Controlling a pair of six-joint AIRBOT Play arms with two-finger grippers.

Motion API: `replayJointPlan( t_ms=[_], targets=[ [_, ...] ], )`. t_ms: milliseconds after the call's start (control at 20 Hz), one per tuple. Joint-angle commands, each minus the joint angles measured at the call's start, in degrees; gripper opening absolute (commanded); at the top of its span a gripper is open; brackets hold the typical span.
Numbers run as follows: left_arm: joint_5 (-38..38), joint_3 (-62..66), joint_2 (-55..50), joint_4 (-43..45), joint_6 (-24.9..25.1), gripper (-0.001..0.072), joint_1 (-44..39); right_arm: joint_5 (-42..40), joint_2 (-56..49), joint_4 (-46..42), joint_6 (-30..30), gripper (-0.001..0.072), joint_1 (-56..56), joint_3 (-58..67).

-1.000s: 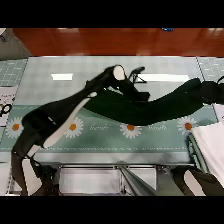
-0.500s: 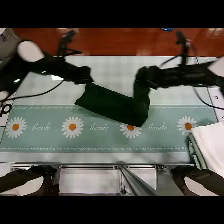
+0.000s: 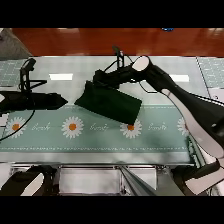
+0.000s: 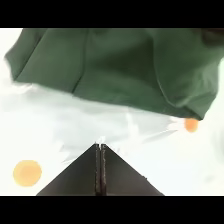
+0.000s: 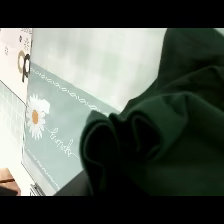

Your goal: Fold the shirts.

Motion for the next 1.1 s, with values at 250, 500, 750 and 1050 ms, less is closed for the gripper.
replayJointPlan(
  t_ms=[250, 500, 750, 1050],
  targets=[
    [6.97, -5.01, 0.37, -0.20, 0.39, 0.0018, 1.03, 1.51, -9.75, 5.07, -0.55, 0.0415, 1.60, 6.97],
    [5.31, 1.62, -0.76, -0.13, 1.09, 0.0017, 10.21, 21.46, -1.51, 1.49, 0.85, 0.0396, -10.56, 6.97],
    [0.96, 4.26, 0.20, -2.34, 1.68, 0.0017, 21.33, 35.54, 25.57, -49.37, 9.20, 0.0412, -19.28, -1.51],
    [2.43, -6.97, 0.17, -8.57, 4.48, 0.0018, 12.31, 6.78, 50.10, -42.93, 21.51, 0.0419, -23.89, -47.80]
  ],
)
